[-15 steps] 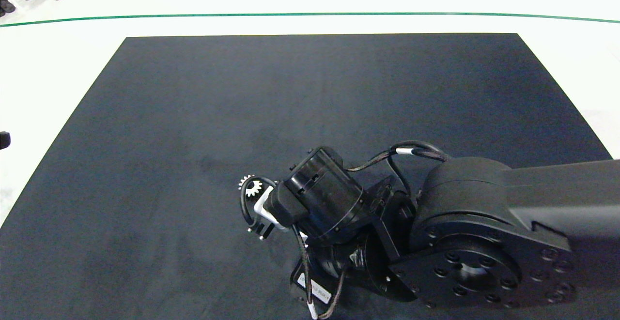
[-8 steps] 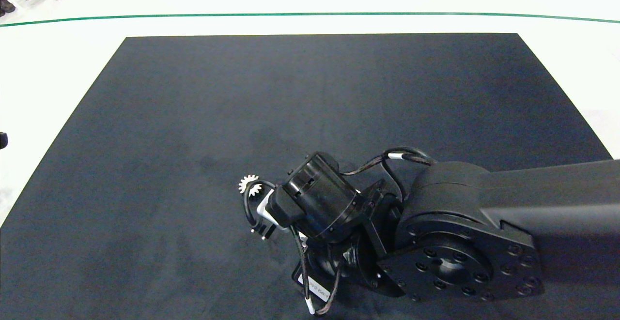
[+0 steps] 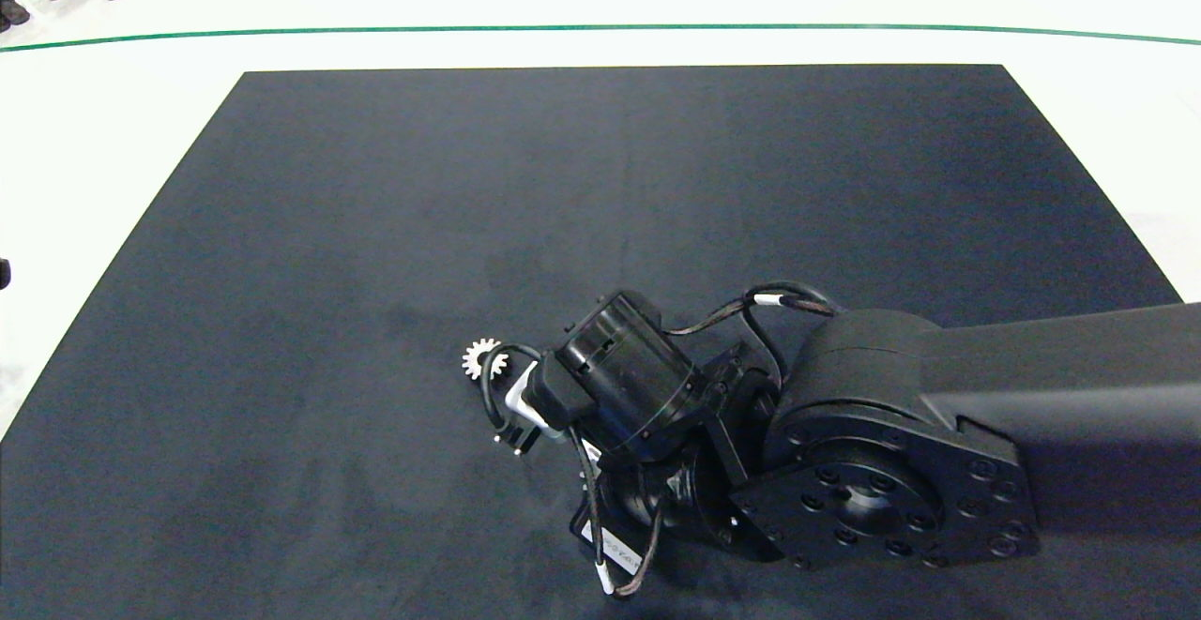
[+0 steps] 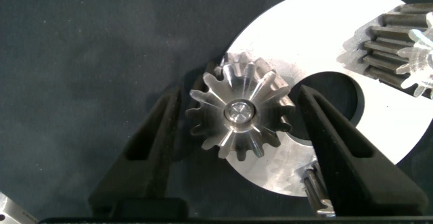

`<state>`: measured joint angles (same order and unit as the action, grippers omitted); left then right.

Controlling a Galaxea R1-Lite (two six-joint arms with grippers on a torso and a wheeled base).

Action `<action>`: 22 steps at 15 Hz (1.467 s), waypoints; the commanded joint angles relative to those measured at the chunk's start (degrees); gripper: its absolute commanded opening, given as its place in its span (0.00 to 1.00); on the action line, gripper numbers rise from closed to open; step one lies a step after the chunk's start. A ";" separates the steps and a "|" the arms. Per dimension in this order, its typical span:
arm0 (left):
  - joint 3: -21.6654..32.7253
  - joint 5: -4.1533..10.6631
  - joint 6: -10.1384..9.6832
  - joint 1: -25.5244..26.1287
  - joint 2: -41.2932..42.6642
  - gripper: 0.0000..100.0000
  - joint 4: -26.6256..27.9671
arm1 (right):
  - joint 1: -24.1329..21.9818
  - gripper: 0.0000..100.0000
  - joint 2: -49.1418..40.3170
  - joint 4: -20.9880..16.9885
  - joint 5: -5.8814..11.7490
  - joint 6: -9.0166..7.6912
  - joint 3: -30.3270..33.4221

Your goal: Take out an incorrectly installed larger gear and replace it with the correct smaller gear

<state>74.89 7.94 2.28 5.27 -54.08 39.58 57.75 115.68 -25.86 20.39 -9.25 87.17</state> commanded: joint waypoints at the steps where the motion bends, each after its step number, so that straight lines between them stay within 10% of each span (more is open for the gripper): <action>1: 0.00 0.06 0.01 0.01 0.11 1.00 0.23 | 0.09 0.62 -0.36 -0.25 0.26 -0.24 0.10; 22: -0.18 0.06 0.09 0.01 0.55 1.00 0.14 | 1.93 0.20 -10.82 -0.95 0.26 -0.15 -2.36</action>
<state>74.72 7.94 2.34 5.25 -53.64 39.50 58.89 108.74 -26.65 20.58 -9.28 85.75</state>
